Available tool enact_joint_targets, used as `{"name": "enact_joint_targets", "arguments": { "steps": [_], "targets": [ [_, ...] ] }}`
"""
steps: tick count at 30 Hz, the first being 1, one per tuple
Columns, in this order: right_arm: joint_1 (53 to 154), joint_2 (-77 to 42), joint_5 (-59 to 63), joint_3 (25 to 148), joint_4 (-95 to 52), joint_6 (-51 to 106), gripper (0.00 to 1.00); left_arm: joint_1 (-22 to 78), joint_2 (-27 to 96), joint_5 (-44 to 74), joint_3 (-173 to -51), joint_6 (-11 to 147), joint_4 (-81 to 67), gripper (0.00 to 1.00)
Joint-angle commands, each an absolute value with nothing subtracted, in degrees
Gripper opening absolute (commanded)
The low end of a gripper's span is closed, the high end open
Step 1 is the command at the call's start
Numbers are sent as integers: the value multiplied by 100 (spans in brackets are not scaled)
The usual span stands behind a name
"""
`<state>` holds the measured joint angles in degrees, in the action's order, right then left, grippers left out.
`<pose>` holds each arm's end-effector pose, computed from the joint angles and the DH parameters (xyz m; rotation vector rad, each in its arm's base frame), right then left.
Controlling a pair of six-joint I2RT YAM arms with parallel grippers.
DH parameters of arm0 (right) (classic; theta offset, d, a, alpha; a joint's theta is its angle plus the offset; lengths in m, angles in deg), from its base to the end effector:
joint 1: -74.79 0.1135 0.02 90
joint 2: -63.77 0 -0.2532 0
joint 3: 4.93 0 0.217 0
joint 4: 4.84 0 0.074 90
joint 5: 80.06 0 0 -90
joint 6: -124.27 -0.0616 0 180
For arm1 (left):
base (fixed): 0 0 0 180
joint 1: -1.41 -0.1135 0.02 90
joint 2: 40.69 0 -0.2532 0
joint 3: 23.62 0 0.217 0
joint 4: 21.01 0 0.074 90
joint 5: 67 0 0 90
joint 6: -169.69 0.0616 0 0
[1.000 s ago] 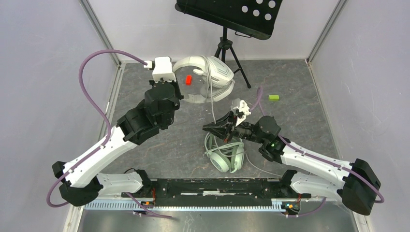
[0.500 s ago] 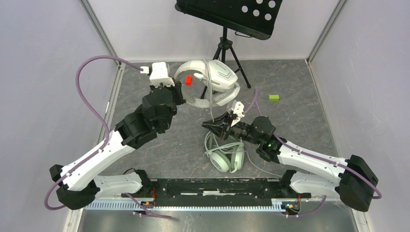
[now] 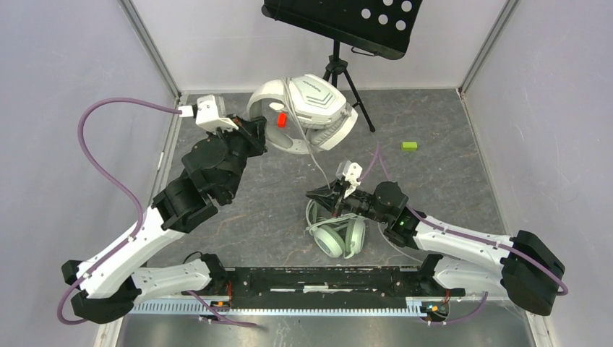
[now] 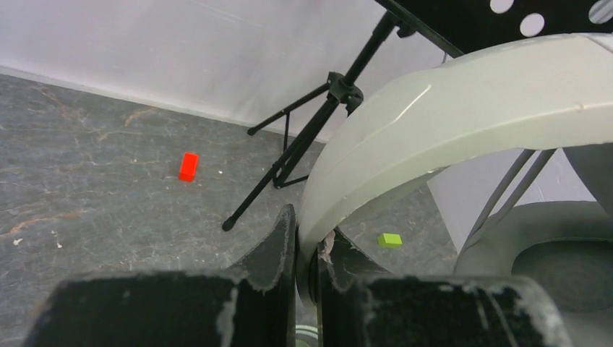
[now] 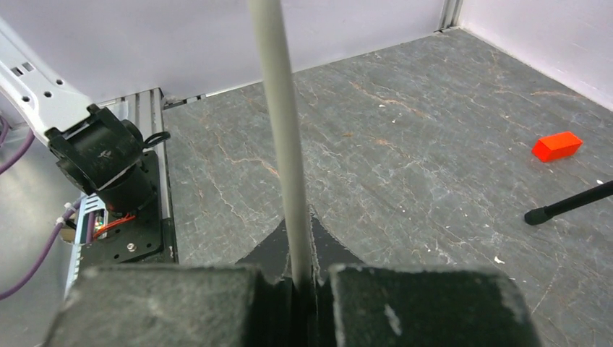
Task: Wrap the headphones
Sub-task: Wrap the headphones cable around the headphones.
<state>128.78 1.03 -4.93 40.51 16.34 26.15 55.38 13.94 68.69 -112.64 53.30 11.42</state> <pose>0.1309 0.2070 0.2831 -0.8219 1.3741 1.0527 0.1353 -0.1111 0.4465 -0.2660 1.5454 -0.4971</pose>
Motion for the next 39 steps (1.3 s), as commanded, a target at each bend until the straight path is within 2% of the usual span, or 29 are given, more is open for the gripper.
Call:
{"name": "enact_joint_targets", "arguments": {
  "steps": [1,8,13,22,29,32,34,39],
  "targets": [
    [12903,178,-309,3884,1874,2917,0,5519,1154,6607,-11320,4474,409,2],
    [12902,354,-75,3743,1812,3246,0,5519,977,6105,-11377,4234,594,2],
    [12899,436,-25,3663,1790,3377,13,5519,893,5525,-11361,4078,786,2],
    [12884,475,177,3531,1694,3720,2,5519,699,4997,-11480,4070,1438,2],
    [12823,600,343,3411,1720,3808,4,5517,577,4473,-11687,4504,2142,2],
    [12796,670,325,3339,1802,3929,14,5519,620,4340,-11868,4614,2512,2],
    [12787,703,333,3307,1835,4024,17,5519,646,4198,-11974,4647,2672,2],
    [12769,756,405,3189,1892,4200,8,5519,775,3913,-12230,4694,3048,2]
  ]
}}
